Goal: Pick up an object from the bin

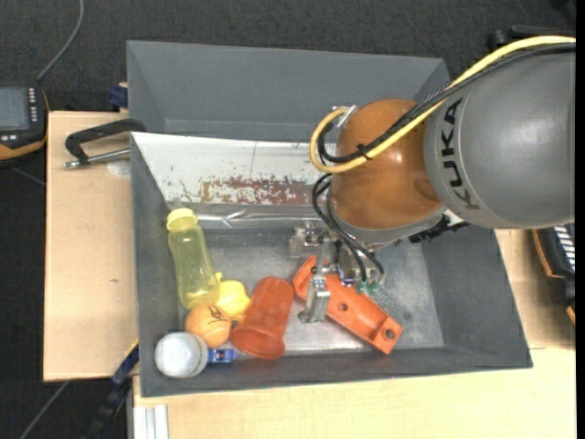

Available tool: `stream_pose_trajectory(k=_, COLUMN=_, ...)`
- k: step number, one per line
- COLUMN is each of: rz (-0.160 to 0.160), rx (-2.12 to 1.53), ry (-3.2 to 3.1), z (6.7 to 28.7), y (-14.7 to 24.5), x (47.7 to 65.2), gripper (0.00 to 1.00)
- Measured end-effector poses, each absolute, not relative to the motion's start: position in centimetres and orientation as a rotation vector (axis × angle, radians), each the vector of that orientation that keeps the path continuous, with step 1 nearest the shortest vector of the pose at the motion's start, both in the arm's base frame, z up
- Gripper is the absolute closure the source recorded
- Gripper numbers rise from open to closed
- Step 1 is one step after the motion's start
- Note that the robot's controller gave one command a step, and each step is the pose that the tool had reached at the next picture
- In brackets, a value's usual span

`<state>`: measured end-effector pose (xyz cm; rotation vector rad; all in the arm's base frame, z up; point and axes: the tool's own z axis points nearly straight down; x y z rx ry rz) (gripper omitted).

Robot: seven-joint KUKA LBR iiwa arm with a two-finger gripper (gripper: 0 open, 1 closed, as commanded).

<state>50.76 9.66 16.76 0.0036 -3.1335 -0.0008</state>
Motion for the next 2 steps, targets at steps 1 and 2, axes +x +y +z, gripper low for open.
stream_pose_trajectory(k=1, rz=-0.003, rx=0.001, ry=-3.142, z=17.2, y=9.6, x=50.9, gripper=0.0)
stream_pose_trajectory(k=2, rz=-0.004, rx=0.506, ry=-3.103, z=11.7, y=12.2, x=50.4, gripper=0.0)
